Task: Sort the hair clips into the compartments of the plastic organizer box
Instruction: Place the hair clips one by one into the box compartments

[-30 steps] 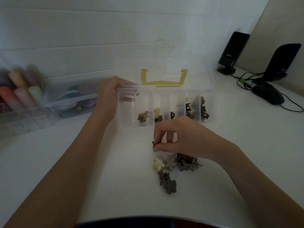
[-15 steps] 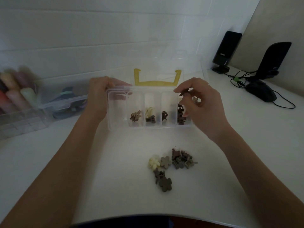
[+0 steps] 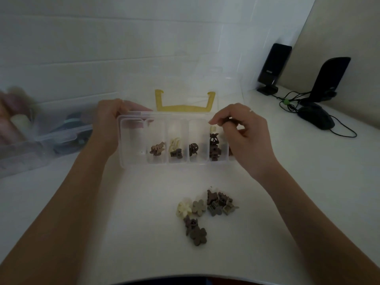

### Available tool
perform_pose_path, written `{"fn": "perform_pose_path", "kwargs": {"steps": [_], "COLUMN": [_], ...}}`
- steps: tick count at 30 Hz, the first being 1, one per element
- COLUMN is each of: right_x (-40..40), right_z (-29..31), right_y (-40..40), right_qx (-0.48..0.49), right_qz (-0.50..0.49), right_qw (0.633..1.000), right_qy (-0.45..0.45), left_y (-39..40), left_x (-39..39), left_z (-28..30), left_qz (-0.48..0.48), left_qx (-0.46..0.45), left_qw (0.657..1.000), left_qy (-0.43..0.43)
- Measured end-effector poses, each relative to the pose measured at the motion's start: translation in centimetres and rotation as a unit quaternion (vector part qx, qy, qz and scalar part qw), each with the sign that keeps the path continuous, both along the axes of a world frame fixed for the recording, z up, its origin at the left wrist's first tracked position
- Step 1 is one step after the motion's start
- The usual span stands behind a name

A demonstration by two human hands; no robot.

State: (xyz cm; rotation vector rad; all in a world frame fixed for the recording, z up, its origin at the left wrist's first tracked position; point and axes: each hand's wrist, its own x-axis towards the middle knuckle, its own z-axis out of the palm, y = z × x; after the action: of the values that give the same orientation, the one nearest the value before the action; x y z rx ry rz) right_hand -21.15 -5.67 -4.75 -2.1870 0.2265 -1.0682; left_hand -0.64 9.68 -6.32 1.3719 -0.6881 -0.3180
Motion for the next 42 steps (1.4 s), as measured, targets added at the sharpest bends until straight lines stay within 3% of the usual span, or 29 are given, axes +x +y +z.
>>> {"fn": "perform_pose_path", "kwargs": {"steps": [7, 10, 13, 15, 22, 26, 28, 33, 37, 39, 42], "right_x": [-0.3, -0.4, -0.6, -0.3, 2.7, 4.9, 5.5, 3.0, 0.8, -0.5, -2.1], "right_z": [-0.5, 0.1, 1.0, 1.1, -0.3, -0.7, -0.8, -0.2, 0.2, 0.7, 1.0], "right_y": [0.0, -0.1, 0.2, 1.3, 5.8, 6.5, 6.2, 3.6, 2.5, 2.5, 3.3], "right_qx": [-0.077, 0.016, 0.160, 0.160, -0.059, -0.288, -0.321, -0.183, -0.145, -0.117, -0.106], "right_qz": [-0.018, 0.013, 0.131, 0.158, 0.157, 0.062, 0.034, 0.098, 0.099, 0.148, 0.234], "right_qw": [0.991, 0.998, 0.978, 0.974, 0.985, 0.954, 0.945, 0.976, 0.978, 0.968, 0.916], "right_qy": [0.111, 0.056, 0.003, 0.009, 0.048, 0.050, 0.057, 0.065, 0.110, 0.164, 0.308], "left_y": [-0.2, -0.2, -0.2, -0.2, -1.5, -1.7, -1.9, -2.2, -2.5, -2.6, -2.6], "left_x": [-0.4, 0.4, 0.9, 0.6, -1.5, -2.1, -2.5, -2.2, -2.3, -2.2, -2.0], "left_z": [0.0, -0.4, -0.5, -0.5, 0.0, 0.0, 0.1, 0.2, 0.1, -0.1, -0.3], "left_qz": [0.012, 0.013, 0.024, 0.047, 0.052, 0.058, 0.063, 0.066, 0.068, 0.067, 0.073], "left_qx": [-0.019, -0.004, -0.006, -0.011, -0.029, -0.031, -0.054, -0.033, -0.022, -0.020, -0.020], "left_qw": [1.000, 0.999, 0.998, 0.998, 0.998, 0.998, 0.996, 0.990, 0.988, 0.987, 0.986], "left_qy": [-0.004, 0.029, 0.049, 0.028, 0.037, 0.017, 0.042, 0.116, 0.135, 0.144, 0.151]}}
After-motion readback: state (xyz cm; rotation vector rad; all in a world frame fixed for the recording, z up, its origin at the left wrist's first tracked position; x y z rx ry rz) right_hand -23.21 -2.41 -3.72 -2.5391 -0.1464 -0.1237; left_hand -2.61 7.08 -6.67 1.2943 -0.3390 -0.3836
